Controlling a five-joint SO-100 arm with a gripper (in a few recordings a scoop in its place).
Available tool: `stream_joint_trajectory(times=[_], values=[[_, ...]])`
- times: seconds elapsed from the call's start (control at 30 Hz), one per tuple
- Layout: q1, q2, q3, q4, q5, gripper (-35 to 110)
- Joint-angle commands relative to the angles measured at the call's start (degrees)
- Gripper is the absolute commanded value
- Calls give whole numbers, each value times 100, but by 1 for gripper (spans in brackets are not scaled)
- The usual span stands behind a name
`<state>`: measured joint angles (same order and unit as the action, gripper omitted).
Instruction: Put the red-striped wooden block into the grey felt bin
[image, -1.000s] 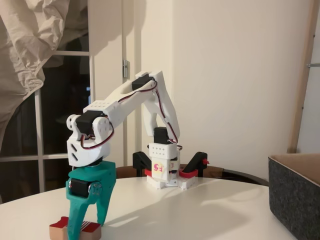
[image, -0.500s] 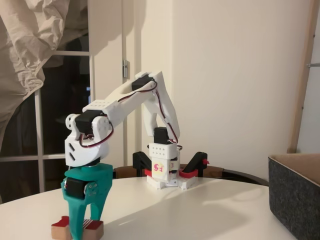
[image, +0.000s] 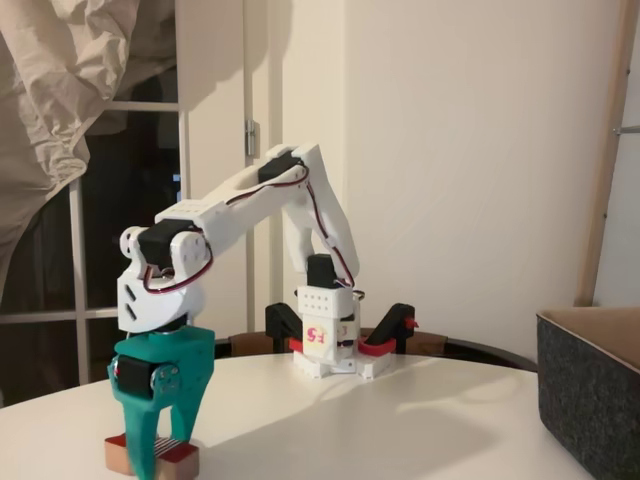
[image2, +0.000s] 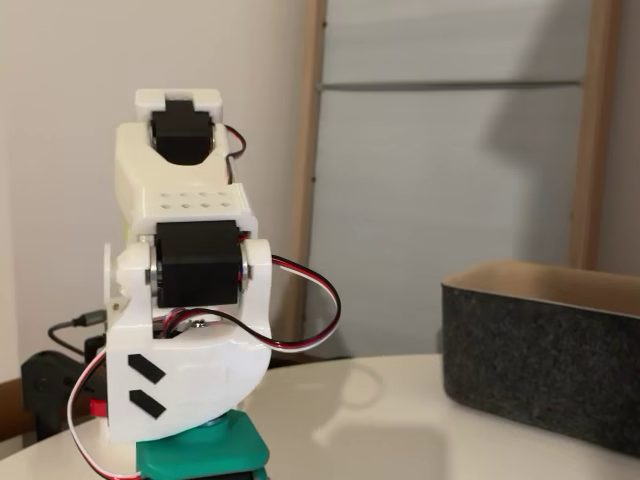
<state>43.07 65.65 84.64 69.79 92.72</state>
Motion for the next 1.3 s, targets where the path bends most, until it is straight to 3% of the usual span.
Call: stream_joint_trajectory(times=[0.0,0.33,0.8,1.27], values=[[185,475,-246,88,70,4],[343,1327,-422,26,-176,5],[369,2531,-422,-1011,-835,4],[-439,3577,-413,-1652,-1345,6]])
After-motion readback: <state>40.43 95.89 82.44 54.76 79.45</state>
